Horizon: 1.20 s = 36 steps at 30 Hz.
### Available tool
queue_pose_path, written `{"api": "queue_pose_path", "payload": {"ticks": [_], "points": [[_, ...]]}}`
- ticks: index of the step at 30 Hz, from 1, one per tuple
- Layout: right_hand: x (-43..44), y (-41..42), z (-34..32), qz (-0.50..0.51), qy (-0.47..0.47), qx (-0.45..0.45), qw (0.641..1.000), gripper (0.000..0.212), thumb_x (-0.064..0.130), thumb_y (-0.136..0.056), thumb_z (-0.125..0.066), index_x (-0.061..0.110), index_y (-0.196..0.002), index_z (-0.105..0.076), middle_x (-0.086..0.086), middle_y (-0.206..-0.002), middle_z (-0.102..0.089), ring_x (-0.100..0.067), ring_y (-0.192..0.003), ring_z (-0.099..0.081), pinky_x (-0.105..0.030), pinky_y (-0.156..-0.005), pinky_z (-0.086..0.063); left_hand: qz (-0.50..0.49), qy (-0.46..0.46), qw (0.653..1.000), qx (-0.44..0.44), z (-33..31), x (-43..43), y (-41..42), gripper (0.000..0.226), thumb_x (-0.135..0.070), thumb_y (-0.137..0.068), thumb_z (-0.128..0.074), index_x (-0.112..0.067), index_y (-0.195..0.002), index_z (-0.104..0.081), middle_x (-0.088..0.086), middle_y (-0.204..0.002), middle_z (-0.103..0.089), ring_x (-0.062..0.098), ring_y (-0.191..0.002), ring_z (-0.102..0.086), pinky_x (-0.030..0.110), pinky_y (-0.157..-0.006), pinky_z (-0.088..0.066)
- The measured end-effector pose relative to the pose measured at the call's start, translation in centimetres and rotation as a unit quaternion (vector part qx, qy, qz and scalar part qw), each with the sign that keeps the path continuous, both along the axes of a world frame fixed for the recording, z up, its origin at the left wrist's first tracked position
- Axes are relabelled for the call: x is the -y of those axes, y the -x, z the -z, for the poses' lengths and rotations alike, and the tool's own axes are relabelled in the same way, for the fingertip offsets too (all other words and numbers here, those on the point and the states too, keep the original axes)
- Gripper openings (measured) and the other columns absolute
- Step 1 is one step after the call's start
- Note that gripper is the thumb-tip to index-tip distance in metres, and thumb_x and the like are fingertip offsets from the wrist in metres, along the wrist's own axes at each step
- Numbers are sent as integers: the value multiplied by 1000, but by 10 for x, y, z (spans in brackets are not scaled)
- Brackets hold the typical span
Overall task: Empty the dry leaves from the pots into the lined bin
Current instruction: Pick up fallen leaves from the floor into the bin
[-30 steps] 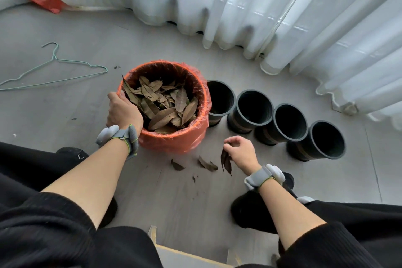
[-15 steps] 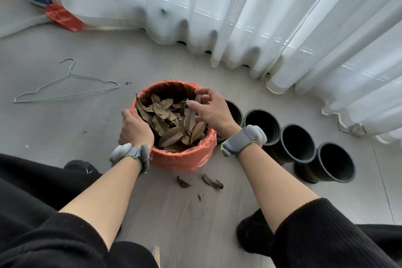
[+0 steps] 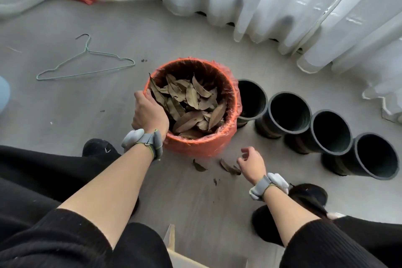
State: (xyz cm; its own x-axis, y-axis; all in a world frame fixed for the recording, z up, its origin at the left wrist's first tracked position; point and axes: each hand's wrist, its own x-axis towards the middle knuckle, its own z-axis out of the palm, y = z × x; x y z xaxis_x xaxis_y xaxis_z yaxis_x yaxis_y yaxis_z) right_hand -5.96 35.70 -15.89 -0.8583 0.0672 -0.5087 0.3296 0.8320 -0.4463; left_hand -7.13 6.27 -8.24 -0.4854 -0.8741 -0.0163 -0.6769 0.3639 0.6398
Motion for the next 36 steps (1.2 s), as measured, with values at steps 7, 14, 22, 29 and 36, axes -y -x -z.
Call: {"api": "queue_pose_path", "payload": {"ticks": [7,14,22,29,36], "points": [[3,-22,56,-84,-68,83,991,48,28,-86,-69,12,-128,-52,-16,-128,-47,-35,-120,-50,-39,-100,-45,-14,7,1000,4,5,-1,-1,32,-41,-104,-21,-18,-102,-42,-4,-80,-51,26,-67,-44,36,-61,-31],[51,-24,72,-117,1,38,992,53,48,-89,-60,14,-128,-51,-14,-126,-48,-33,-119,-48,-39,-92,-48,-20,7,1000,12,5,-2,0,33,-41,-104,-21,-17,-103,-44,-5,-78,-52,24,-67,-44,35,-61,-30],[95,-35,86,-322,-131,44,937,41,33,-98,-47,19,-136,-42,-11,-139,-47,-33,-125,-46,-40,-91,-46,-18,4,1000,24,6,-1,0,34,-41,-104,-21,-17,-105,-44,-4,-81,-53,25,-67,-44,35,-61,-31],[83,-59,83,-290,-29,68,954,31,30,-92,-55,16,-120,-59,-9,-119,-63,-32,-107,-60,-31,-77,-45,-24,7,999,29,8,5,-3,33,-40,-104,-22,-16,-106,-45,-3,-82,-55,25,-67,-43,35,-62,-30],[25,-15,9,63,38,-62,995,15,25,-86,-63,15,-96,-66,-3,-95,-71,-25,-94,-65,-27,-74,-44,7,-3,1000,16,11,10,-8,36,-43,-103,-19,-15,-105,-42,12,-94,-64,37,-76,-54,39,-63,-30]]}}
